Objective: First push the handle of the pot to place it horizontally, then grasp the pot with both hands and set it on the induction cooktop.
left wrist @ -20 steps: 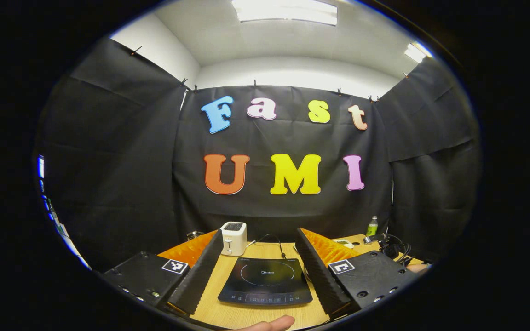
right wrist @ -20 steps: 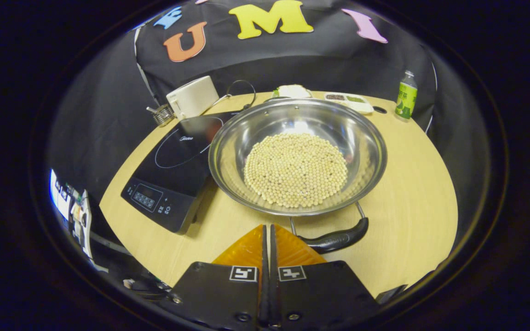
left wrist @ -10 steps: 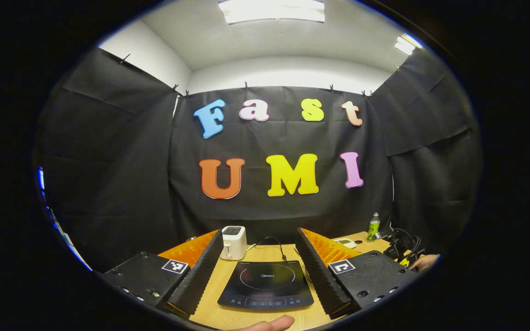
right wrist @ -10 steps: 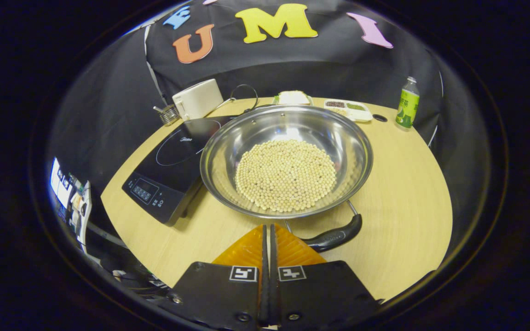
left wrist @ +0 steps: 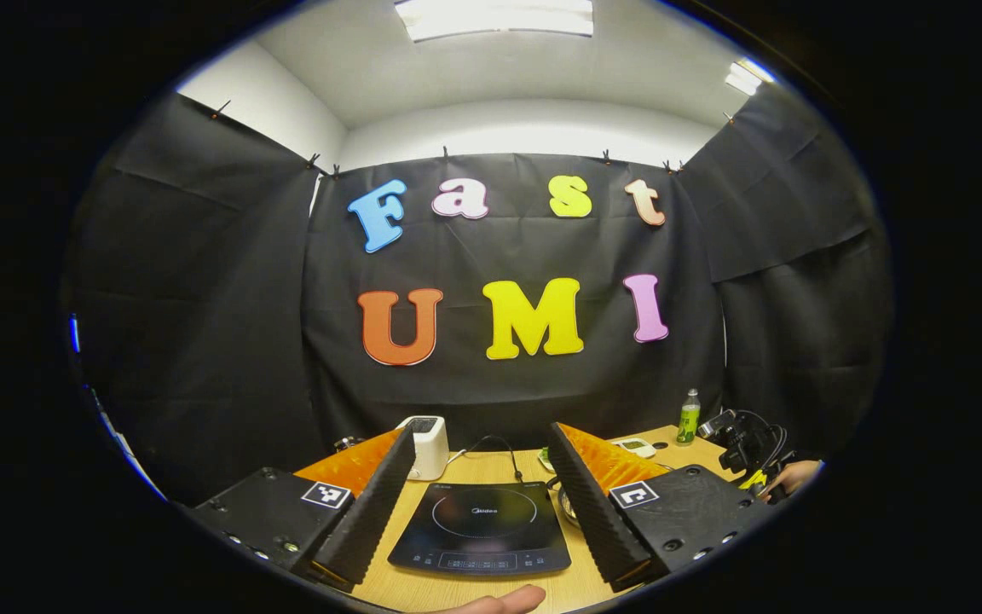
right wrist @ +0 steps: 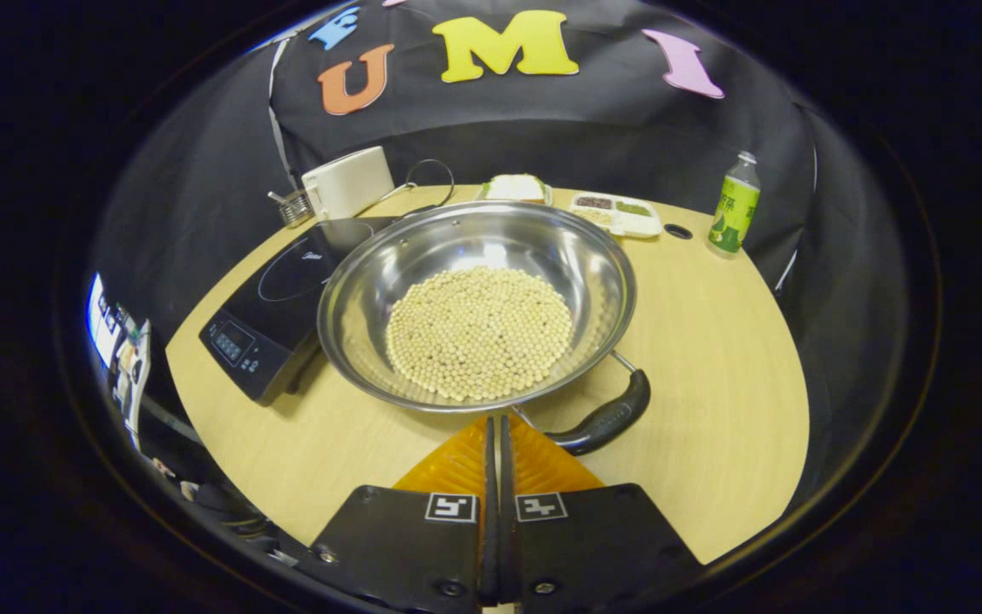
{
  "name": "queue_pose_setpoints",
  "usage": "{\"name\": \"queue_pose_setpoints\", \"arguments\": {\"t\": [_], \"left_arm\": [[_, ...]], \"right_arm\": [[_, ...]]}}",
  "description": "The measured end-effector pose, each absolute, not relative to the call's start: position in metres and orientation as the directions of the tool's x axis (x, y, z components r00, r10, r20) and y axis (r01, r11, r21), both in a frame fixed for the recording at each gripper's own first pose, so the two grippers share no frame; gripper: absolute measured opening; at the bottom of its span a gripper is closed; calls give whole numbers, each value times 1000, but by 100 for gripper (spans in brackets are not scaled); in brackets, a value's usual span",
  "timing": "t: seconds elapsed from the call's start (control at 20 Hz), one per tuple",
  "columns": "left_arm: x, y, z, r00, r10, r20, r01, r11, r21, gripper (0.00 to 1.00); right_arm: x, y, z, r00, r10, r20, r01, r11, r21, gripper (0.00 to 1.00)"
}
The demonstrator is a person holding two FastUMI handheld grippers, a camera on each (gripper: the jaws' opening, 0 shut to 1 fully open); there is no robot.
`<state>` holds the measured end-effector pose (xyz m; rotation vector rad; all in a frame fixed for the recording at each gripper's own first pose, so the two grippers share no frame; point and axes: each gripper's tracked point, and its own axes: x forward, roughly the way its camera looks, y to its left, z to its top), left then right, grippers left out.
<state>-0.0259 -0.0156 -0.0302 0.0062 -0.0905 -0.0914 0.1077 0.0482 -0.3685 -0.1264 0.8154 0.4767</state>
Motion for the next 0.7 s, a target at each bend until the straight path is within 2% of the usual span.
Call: {"name": "queue_pose_setpoints", "arguments": {"t": [0.3, 0.4, 0.45, 0.7], "left_arm": [[-11, -26, -39, 994, -89, 70, 88, 996, 16, 95], [-8, -28, -40, 994, -85, 64, 84, 996, 19, 95], [-6, -29, -40, 995, -81, 66, 80, 997, 19, 95], [3, -37, -47, 995, -83, 61, 83, 997, 8, 95]], "right_arm": [[125, 24, -369, 571, 376, -730, -435, 892, 119, 4], [133, 14, -371, 571, 359, -738, -436, 894, 98, 0], [138, 11, -371, 577, 352, -737, -439, 895, 83, 4], [158, -7, -383, 586, 324, -743, -443, 895, 41, 4]]}}
